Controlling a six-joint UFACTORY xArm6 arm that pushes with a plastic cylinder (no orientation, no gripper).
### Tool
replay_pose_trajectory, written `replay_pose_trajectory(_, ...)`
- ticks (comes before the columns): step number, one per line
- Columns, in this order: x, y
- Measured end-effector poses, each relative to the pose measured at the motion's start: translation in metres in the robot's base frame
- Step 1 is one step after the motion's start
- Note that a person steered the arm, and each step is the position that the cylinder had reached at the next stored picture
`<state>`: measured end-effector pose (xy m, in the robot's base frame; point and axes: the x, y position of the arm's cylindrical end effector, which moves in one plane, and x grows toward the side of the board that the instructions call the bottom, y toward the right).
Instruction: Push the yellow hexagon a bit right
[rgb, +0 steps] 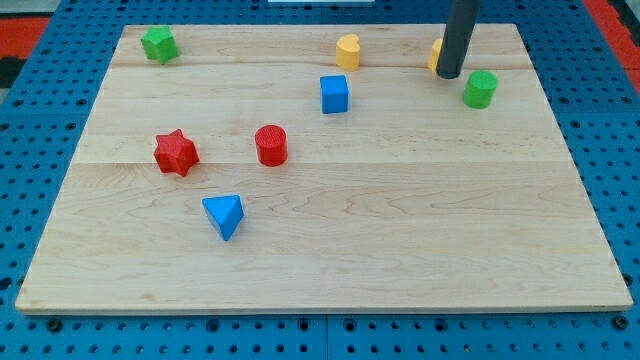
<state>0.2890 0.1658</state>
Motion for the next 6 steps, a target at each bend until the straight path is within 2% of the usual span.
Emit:
replay_pose_trajectory(2,-0.004,-0.005)
replay_pose_trajectory(3,0.008,-0.022)
replay_pose_trajectory(4,-0.011,-0.03)
replay_pose_trajectory(5,-0.018,-0.068)
replay_pose_trajectory(6,-0.041,-0.055)
